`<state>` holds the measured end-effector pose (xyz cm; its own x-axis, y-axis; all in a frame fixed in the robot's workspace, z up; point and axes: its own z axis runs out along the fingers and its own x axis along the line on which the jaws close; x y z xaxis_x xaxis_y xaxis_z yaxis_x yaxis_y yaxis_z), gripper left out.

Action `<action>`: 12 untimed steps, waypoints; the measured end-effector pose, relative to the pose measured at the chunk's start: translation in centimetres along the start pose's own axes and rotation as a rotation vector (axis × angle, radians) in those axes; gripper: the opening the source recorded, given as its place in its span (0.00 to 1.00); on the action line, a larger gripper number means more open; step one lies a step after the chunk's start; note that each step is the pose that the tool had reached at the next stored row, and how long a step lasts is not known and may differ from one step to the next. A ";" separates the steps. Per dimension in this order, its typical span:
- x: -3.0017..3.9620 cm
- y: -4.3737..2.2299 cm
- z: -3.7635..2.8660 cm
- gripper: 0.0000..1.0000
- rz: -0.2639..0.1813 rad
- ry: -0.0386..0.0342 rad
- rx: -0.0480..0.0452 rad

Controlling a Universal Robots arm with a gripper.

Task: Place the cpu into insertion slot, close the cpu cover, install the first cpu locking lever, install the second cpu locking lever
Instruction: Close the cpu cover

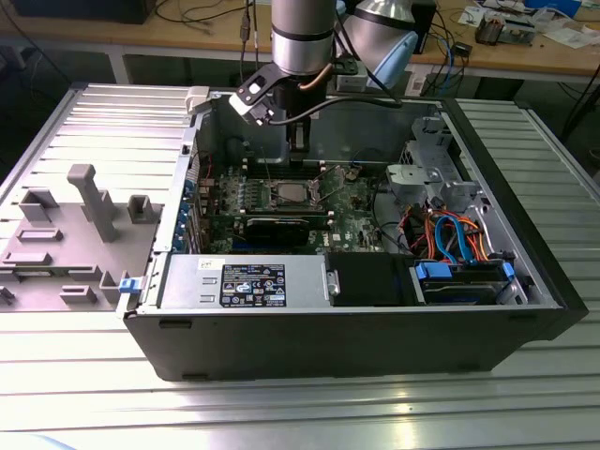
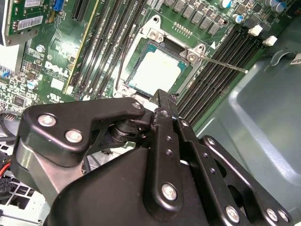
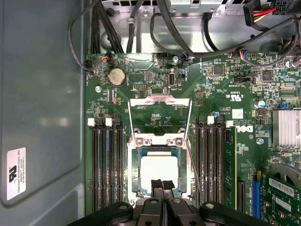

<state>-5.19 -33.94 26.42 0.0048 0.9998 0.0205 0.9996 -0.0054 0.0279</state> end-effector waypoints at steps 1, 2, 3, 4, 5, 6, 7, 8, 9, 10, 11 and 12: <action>0.00 0.03 0.00 0.11 0.000 0.0000 0.0000; 0.00 0.06 0.00 0.11 0.000 0.0000 0.0001; 0.00 0.08 0.00 0.11 0.000 0.0000 0.0000; 0.00 0.10 0.00 0.11 0.000 -0.0001 0.0000; 0.00 0.13 0.00 0.11 0.000 0.0000 0.0000; 0.00 0.15 0.00 0.11 0.000 0.0000 0.0000; 0.00 0.17 0.00 0.11 0.000 -0.0001 0.0001; 0.00 0.19 0.00 0.11 0.000 0.0000 0.0000; 0.00 0.22 0.00 0.11 0.000 0.0000 0.0001; 0.00 0.24 0.00 0.11 0.000 0.0000 0.0000; 0.00 0.26 0.01 0.11 0.000 0.0000 0.0001; 0.00 0.30 0.01 0.11 0.000 -0.0001 0.0000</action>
<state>-4.88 -33.94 26.42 0.0048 0.9998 0.0204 0.9996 -0.0054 0.0279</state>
